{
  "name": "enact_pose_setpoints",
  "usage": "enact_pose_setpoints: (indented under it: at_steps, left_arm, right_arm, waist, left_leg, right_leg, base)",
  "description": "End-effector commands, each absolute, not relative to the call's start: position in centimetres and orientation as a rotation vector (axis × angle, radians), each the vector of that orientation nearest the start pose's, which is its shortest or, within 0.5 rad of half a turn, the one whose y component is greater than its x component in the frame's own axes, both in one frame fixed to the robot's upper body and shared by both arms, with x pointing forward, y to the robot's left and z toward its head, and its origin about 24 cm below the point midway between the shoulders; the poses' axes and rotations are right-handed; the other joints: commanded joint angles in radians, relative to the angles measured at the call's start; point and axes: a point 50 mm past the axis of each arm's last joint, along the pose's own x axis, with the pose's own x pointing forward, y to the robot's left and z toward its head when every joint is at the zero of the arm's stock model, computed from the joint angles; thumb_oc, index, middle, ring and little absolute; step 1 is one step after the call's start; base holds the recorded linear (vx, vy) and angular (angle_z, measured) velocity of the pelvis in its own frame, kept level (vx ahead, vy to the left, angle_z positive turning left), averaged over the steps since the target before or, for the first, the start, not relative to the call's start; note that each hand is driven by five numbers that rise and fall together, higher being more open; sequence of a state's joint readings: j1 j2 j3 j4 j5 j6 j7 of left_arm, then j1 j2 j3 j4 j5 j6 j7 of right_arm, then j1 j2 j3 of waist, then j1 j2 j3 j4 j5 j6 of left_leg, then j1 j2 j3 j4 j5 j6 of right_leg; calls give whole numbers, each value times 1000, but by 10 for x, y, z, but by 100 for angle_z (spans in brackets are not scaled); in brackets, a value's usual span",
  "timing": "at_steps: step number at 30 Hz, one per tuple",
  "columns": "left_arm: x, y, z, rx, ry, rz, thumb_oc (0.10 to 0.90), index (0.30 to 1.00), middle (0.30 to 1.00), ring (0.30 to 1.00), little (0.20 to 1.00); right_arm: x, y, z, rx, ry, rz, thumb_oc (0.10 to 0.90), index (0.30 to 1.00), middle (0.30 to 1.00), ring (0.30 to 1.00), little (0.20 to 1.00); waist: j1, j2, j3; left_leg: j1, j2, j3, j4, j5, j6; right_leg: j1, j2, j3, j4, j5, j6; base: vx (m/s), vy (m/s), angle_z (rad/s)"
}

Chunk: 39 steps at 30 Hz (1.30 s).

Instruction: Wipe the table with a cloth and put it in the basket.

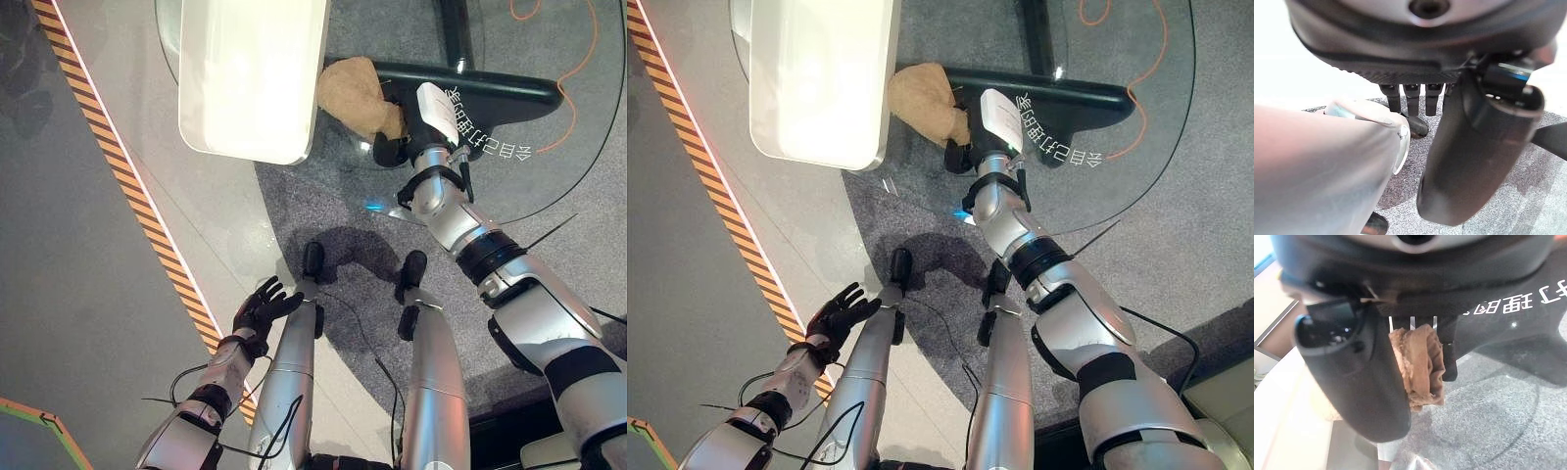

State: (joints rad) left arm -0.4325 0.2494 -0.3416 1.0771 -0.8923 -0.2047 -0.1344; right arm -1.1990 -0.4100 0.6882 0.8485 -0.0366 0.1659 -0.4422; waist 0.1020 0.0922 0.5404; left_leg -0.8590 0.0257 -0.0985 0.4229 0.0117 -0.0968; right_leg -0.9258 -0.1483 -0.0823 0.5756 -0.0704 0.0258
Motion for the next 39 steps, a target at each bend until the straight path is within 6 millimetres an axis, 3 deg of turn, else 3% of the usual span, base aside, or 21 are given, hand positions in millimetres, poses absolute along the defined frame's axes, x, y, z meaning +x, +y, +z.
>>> enact_pose_setpoints:
  at_steps: [1, 5, 7, 8, 11, 12, 13, 15, 16, 18, 19, 20, 21, 22, 23, 26, 27, 28, 30, 33, 39]
  left_arm:
    - [282, 188, -61, -415, 455, 63, 800, 900, 900, 900, 900]
    - [280, 189, -63, -419, 456, 68, 800, 900, 900, 900, 900]
    - [276, 191, -66, -425, 455, 75, 800, 900, 900, 900, 900]
    - [272, 192, -69, -427, 467, 79, 800, 900, 900, 900, 900]
    - [270, 194, -70, -428, 467, 84, 800, 900, 900, 900, 900]
    - [274, 194, -67, -429, 455, 83, 800, 900, 900, 900, 900]
    - [273, 195, -66, -435, 452, 87, 800, 900, 900, 900, 900]
    - [273, 195, -66, -435, 452, 87, 800, 900, 900, 900, 900]
    - [273, 198, -66, -440, 449, 94, 800, 900, 900, 900, 900]
    - [273, 200, -65, -440, 448, 95, 800, 900, 900, 900, 900]
    - [269, 202, -68, -439, 460, 100, 800, 900, 900, 900, 900]
    - [272, 205, -65, -439, 449, 98, 800, 900, 900, 900, 900]
    - [269, 206, -68, -438, 460, 100, 800, 900, 900, 900, 900]
    - [271, 208, -65, -437, 449, 100, 800, 900, 900, 900, 900]
    - [268, 209, -68, -437, 459, 102, 800, 900, 900, 900, 900]
    - [268, 215, -66, -433, 457, 104, 800, 900, 900, 900, 900]
    - [271, 216, -63, -431, 445, 102, 800, 900, 900, 900, 900]
    - [269, 216, -65, -430, 455, 104, 800, 900, 900, 900, 900]
    - [270, 218, -64, -423, 452, 104, 800, 900, 900, 900, 900]
    - [273, 220, -61, -423, 441, 104, 800, 900, 900, 900, 900]
    - [274, 224, -59, -421, 438, 116, 800, 900, 900, 900, 900]
  right_arm:
    - [413, -129, 231, -942, -400, -298, 100, 300, 300, 300, 200]
    - [413, -146, 236, -892, -402, -423, 100, 300, 300, 300, 200]
    - [411, -171, 244, -812, -399, -595, 100, 300, 300, 300, 200]
    - [410, -181, 241, -788, -379, -650, 100, 300, 300, 300, 200]
    - [408, -196, 244, -743, -365, -727, 100, 300, 300, 300, 200]
    - [408, -196, 248, -738, -377, -732, 100, 300, 300, 300, 200]
    - [404, -215, 253, -702, -361, -819, 100, 300, 300, 300, 200]
    - [404, -216, 253, -699, -361, -826, 100, 300, 300, 300, 200]
    - [399, -241, 255, -678, -340, -917, 100, 300, 300, 300, 200]
    - [396, -252, 254, -668, -328, -951, 100, 300, 300, 300, 200]
    - [394, -261, 249, -665, -308, -972, 100, 300, 300, 300, 200]
    - [391, -270, 252, -654, -310, -1004, 100, 300, 300, 300, 200]
    - [390, -274, 248, -656, -297, -1011, 100, 300, 300, 300, 200]
    - [387, -280, 251, -644, -303, -1034, 100, 300, 300, 300, 200]
    - [386, -284, 246, -647, -291, -1042, 100, 300, 300, 300, 200]
    - [381, -297, 241, -618, -273, -1081, 100, 300, 300, 300, 200]
    - [380, -299, 243, -606, -277, -1094, 100, 300, 300, 300, 200]
    - [379, -300, 240, -611, -268, -1092, 100, 300, 300, 300, 200]
    - [376, -307, 235, -588, -255, -1118, 100, 300, 300, 300, 200]
    - [375, -310, 237, -571, -262, -1136, 100, 300, 300, 300, 200]
    - [375, -308, 239, -554, -278, -1129, 100, 300, 300, 300, 200]
  waist:
    - [-3, 43, -20]
    - [-3, 44, -20]
    - [-3, 45, -20]
    - [-2, 45, -20]
    - [-3, 44, -20]
    - [-3, 44, -20]
    - [-5, 43, -20]
    - [-5, 43, -20]
    - [-8, 42, -20]
    - [-9, 43, -20]
    - [-9, 44, -20]
    - [-11, 44, -20]
    - [-11, 45, -20]
    - [-13, 44, -20]
    - [-13, 45, -20]
    - [-14, 43, -20]
    - [-14, 41, -20]
    - [-13, 41, -20]
    - [-14, 36, -20]
    - [-15, 33, -20]
    - [-19, 24, -20]
  left_leg:
    - [-18, -89, 128, 41, -30, 133]
    - [-20, -87, 128, 46, -34, 134]
    - [-15, -85, 127, 43, -38, 135]
    - [8, -85, 122, 56, -74, 131]
    - [8, -86, 120, 56, -77, 133]
    - [-16, -85, 124, 46, -43, 137]
    - [-18, -84, 123, 49, -46, 138]
    - [-18, -84, 123, 49, -47, 139]
    - [-20, -83, 122, 52, -51, 140]
    - [-23, -83, 122, 55, -52, 141]
    - [-1, -84, 116, 68, -87, 137]
    - [-27, -84, 120, 61, -55, 142]
    - [-4, -86, 114, 71, -88, 138]
    - [-29, -85, 118, 65, -57, 143]
    - [-6, -85, 113, 75, -91, 139]
    - [-9, -84, 111, 80, -94, 140]
    - [-33, -83, 115, 71, -61, 145]
    - [-11, -84, 110, 80, -94, 141]
    - [-10, -85, 106, 82, -94, 142]
    - [-35, -82, 109, 76, -65, 146]
    - [-37, -78, 108, 76, -66, 144]
  right_leg:
    - [-6, 52, -65, -33, 26, -38]
    - [-8, 52, -63, -28, 25, -38]
    - [-4, 53, -62, -25, 22, -36]
    - [15, 55, -53, -4, -13, -26]
    - [15, 57, -52, -3, -13, -26]
    - [-4, 56, -61, -20, 21, -34]
    - [-6, 56, -62, -17, 20, -34]
    - [-6, 56, -62, -17, 20, -34]
    - [-9, 57, -61, -14, 18, -32]
    - [-11, 55, -61, -13, 18, -32]
    - [6, 56, -52, 5, -16, -23]
    - [-14, 53, -61, -10, 16, -31]
    - [4, 56, -51, 5, -16, -23]
    - [-16, 53, -60, -9, 16, -31]
    - [2, 55, -51, 9, -17, -22]
    - [0, 55, -50, 15, -20, -21]
    - [-19, 52, -61, 0, 12, -30]
    - [0, 55, -51, 15, -20, -21]
    - [4, 56, -54, 14, -20, -21]
    - [-14, 52, -64, 0, 11, -29]
    - [-16, 56, -63, 0, 13, -27]
  base:
    - [0, 0, 0]
    - [0, 0, 0]
    - [36, 9, 1]
    - [75, 5, 4]
    - [5, 1, 8]
    - [-56, 5, 4]
    - [-60, 7, 2]
    - [0, 0, 0]
    - [0, 0, 0]
    - [39, -6, 1]
    - [0, 0, 0]
    - [78, -12, 2]
    - [-65, -7, 1]
    - [74, -13, 1]
    - [0, 0, 0]
    - [2, -9, 1]
    - [0, 0, 0]
    - [-3, -37, 1]
    - [26, -47, 0]
    - [-53, -24, 2]
    - [-12, -2, 0]
